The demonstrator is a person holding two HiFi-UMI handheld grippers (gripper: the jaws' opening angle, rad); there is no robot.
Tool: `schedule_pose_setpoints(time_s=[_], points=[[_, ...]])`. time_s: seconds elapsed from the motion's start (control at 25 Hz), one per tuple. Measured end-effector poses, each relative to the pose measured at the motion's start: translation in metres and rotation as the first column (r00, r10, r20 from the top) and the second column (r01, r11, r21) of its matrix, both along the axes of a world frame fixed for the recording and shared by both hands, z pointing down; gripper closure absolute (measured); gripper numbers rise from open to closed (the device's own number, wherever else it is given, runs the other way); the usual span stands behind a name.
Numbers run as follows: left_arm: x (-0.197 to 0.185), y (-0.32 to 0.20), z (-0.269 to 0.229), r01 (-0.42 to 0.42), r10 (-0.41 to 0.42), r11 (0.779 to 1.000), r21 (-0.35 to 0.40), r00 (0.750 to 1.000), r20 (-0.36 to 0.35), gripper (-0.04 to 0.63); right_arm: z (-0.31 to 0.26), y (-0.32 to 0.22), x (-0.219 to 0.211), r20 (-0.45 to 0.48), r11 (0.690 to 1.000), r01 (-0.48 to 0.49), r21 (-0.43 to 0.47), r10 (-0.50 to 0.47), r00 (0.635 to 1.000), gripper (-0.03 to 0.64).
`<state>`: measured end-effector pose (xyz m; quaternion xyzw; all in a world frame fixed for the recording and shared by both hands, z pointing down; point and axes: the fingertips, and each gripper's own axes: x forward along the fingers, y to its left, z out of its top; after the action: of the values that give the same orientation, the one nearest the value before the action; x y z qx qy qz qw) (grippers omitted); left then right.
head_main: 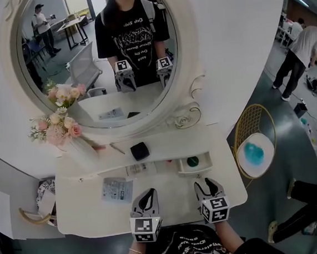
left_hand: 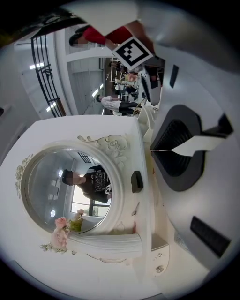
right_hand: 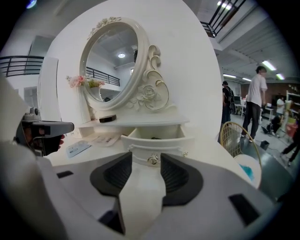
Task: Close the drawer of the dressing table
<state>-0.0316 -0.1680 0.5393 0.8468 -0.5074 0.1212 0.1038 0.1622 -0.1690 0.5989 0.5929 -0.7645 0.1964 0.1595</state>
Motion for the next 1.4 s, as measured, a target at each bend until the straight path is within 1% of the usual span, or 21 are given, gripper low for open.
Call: schedule_pose_setpoints(time_s=[0.28, 0.48, 0.84, 1.16, 1.32, 1.4], points=[[-0.017, -0.008, 0.005, 0.014, -0.014, 1.000, -0.010, 1.000, 0.003, 0.578, 0.014, -0.008, -0.001, -0.009, 0.999, -0.031, -0.040, 0.030, 0.999, 0.409], [-0.028, -0.012, 0.008, 0.031, -0.031, 0.999, -0.016, 0.999, 0.007, 0.578, 0.019, -0.015, 0.001, -0.035, 0.998, -0.047, -0.049, 0.045, 0.998, 0.408], [-0.035, -0.017, 0.008, 0.050, -0.050, 0.999, -0.020, 0.999, 0.010, 0.578, 0.030, -0.025, 0.009, -0.071, 0.994, -0.070, -0.084, 0.064, 0.995, 0.410], [-0.037, -0.017, 0.012, 0.059, -0.059, 0.998, -0.030, 0.998, 0.021, 0.578, 0.036, -0.031, 0.007, -0.078, 0.993, -0.067, -0.097, 0.060, 0.995, 0.434], [-0.040, -0.019, 0.012, 0.067, -0.067, 0.997, -0.030, 0.998, 0.020, 0.578, 0.037, -0.032, 0.008, -0.087, 0.992, -0.078, -0.099, 0.069, 0.994, 0.474], [-0.041, -0.020, 0.011, 0.070, -0.069, 0.997, -0.029, 0.997, 0.018, 0.578, 0.037, -0.032, 0.009, -0.086, 0.992, -0.081, -0.099, 0.073, 0.994, 0.476]])
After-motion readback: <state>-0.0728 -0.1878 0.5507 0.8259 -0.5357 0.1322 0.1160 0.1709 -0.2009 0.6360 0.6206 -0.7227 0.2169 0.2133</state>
